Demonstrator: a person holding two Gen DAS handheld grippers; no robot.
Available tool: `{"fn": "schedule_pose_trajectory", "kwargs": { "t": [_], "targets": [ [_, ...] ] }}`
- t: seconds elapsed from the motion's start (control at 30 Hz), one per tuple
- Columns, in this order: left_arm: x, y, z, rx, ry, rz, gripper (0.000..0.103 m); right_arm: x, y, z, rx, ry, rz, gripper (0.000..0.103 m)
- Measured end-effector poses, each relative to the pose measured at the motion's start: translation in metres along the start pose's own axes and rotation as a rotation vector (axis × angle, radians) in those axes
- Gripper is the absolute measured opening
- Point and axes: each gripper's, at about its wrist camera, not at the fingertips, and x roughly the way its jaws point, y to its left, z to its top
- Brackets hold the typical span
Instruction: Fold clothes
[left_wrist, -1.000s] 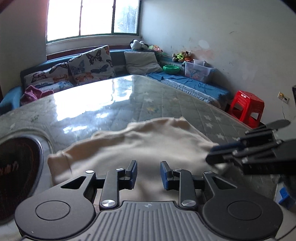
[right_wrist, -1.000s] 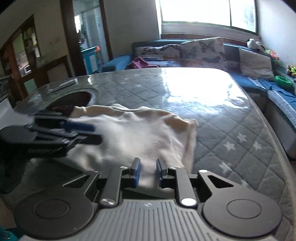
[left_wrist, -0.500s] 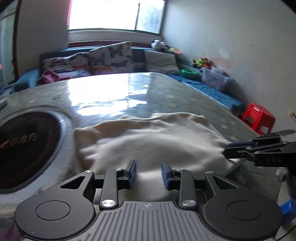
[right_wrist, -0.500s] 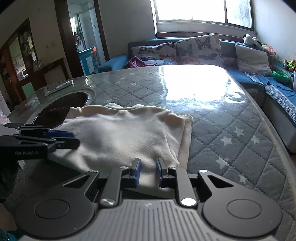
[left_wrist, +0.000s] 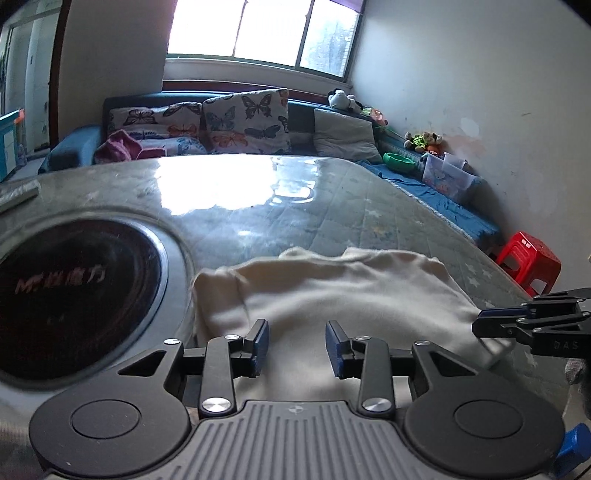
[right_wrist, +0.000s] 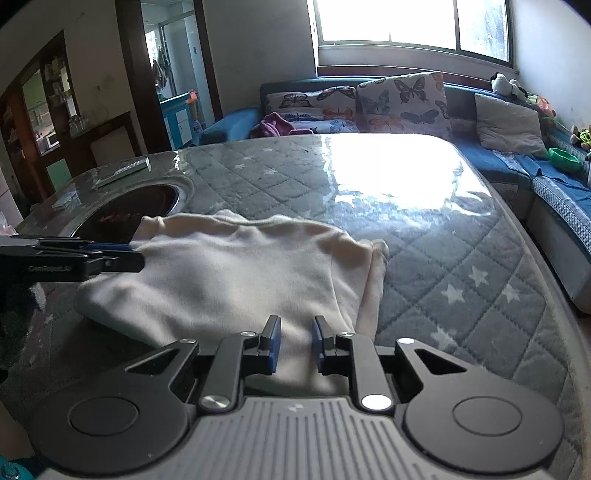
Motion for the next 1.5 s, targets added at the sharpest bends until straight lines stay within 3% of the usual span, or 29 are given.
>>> {"fn": "schedule_pose_trajectory", "kwargs": {
  "t": [0.63, 0.83, 1.07, 1.3, 1.5],
  "targets": [
    [0.032, 0.023, 0.032, -0.028, -0.003, 0.056, 0.031, 0.058, -0.012, 0.052, -0.039, 0.019, -0.003, 0.018],
    [0.035, 0.035, 0.039, -0.044, -0.007, 0.091, 0.031, 0.07, -0.026, 0.053, -0.003, 0.039, -0.018, 0.018],
    [0.037, 0.014, 0.046, 0.023, -0.025, 0.045, 0.031, 0.069, -0.021, 0.069, -0.022, 0.005, -0.023, 0.019],
    [0.053, 0.02, 0.044, 0.034, 0.002, 0.103, 0.033, 0.093, -0.016, 0.074, -0.047, 0.041, -0.038, 0.018],
    [0.032, 0.032, 0.043, -0.004, -0.035, 0.125, 0.032, 0.089, -0.021, 0.075, -0.036, 0.035, -0.062, 0.018]
  ]
}}
